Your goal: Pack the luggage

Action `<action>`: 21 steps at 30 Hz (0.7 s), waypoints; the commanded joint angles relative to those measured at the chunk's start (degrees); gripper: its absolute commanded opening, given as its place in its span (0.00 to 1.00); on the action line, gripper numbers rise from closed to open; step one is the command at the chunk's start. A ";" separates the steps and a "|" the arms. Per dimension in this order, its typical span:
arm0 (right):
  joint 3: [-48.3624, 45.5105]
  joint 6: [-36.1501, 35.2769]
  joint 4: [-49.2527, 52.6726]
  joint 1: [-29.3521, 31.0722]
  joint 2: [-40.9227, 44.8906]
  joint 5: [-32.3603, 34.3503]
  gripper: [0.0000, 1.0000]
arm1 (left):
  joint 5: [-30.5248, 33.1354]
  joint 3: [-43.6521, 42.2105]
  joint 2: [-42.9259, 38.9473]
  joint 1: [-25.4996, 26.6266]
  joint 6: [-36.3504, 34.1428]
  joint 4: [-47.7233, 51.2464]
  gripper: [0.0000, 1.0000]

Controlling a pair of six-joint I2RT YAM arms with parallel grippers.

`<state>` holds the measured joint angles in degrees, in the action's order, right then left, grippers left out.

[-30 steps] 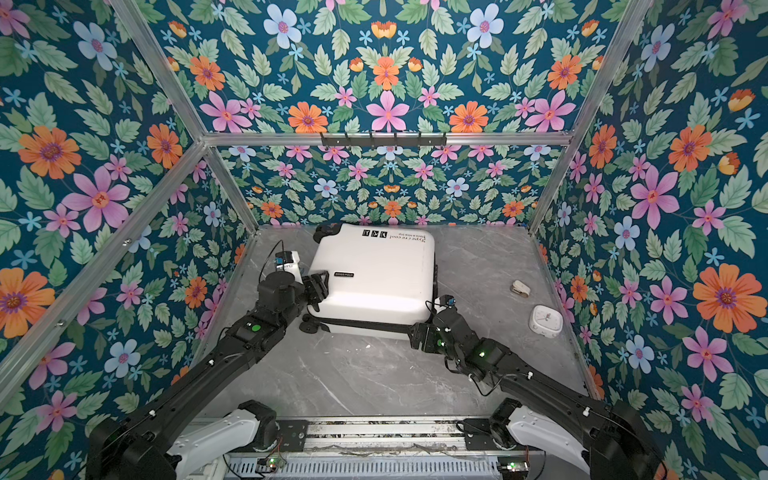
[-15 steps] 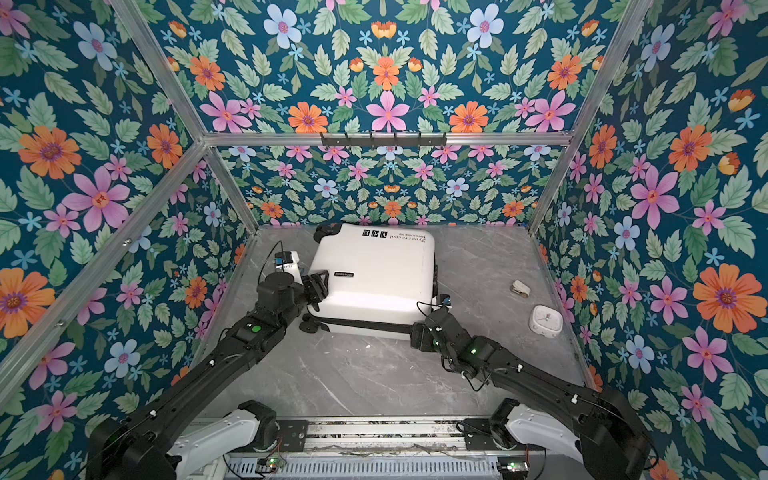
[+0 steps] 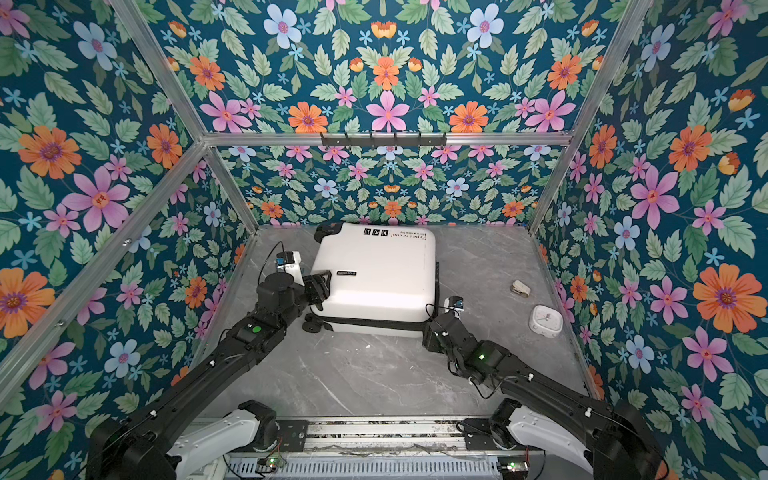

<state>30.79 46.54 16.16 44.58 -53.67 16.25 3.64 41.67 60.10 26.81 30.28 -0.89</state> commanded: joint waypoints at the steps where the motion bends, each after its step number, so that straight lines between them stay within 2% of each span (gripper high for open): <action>1: -1.37 1.79 6.72 0.06 3.68 4.47 0.62 | -1.84 -0.62 1.01 -0.18 1.36 9.35 0.66; 5: -2.39 1.76 8.26 0.07 6.92 4.15 0.54 | -2.06 -0.40 1.35 -0.26 1.20 9.39 0.67; 10: -2.82 -1.55 6.03 -0.02 9.12 1.97 0.52 | -2.05 -0.10 1.57 -0.43 1.02 9.39 0.66; 17: -3.22 -12.65 -2.96 -1.43 8.50 -12.87 0.53 | -2.32 0.00 2.15 -0.61 0.83 9.38 0.67; 21: -3.58 -16.64 -5.30 -7.49 7.98 -23.31 0.55 | -2.21 -0.01 2.17 -0.77 0.60 9.34 0.66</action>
<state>27.46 34.89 14.66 40.07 -45.45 2.50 3.55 42.35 61.39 26.24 30.00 -1.41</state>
